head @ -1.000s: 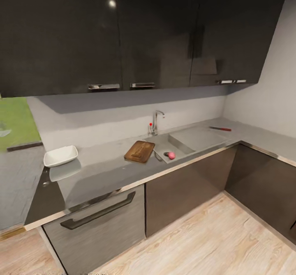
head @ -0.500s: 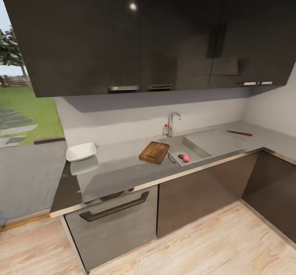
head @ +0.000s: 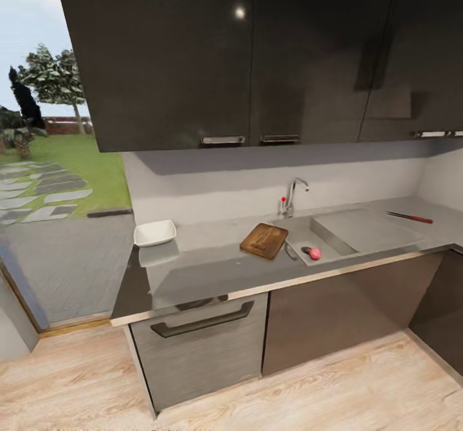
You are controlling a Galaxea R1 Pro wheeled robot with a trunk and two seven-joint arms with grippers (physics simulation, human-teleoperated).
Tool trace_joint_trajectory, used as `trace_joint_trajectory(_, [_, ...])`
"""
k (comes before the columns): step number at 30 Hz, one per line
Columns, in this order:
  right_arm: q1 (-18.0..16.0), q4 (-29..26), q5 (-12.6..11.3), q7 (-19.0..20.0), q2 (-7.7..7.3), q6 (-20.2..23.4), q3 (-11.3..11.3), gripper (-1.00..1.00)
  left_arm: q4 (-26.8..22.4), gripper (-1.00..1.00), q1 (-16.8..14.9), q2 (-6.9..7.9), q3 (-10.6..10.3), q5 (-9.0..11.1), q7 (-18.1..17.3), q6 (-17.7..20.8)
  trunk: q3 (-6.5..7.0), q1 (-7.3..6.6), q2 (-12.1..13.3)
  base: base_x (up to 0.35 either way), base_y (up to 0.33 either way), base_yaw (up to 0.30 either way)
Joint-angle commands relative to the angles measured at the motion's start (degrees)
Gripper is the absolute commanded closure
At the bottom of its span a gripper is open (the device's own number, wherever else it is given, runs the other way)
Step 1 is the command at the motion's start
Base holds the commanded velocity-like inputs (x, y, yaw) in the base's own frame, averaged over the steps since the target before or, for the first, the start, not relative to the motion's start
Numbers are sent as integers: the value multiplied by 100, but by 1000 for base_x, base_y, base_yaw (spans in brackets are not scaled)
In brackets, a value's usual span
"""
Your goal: In the kitchen, take the Vidalia onion out of the sink, dice it on the chopping board with the paring knife, put the diced onion into the bowl on the countertop, then place both the paring knife and the chopping board into the sink.
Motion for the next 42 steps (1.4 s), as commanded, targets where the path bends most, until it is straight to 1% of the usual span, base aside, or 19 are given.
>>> trace_joint_trajectory(1, [0, 3, -3, -19, 0, -17, 2, -100, 4, -100, -4, -2, 5, 6, 0, -15, 17, -21, 38, 0, 0, 249])
trace_joint_trajectory(21, [0, 12, -2, -18, -8, -17, 4, -100, 4, -100, -2, 1, -1, 6, -2, -21, 17, -21, 38, 0, 0, 243])
trace_joint_trajectory(36, [0, 12, 5, -11, -13, -17, 8, -100, 4, -100, -3, 15, -13, -3, -9, -32, 17, -21, 38, 0, 0, 25])
trace_joint_trajectory(42, [0, 8, 24, 29, -40, -177, 32, -100, 4, -100, -2, 21, -8, -2, -9, -28, 17, -21, 38, 0, 0, 0])
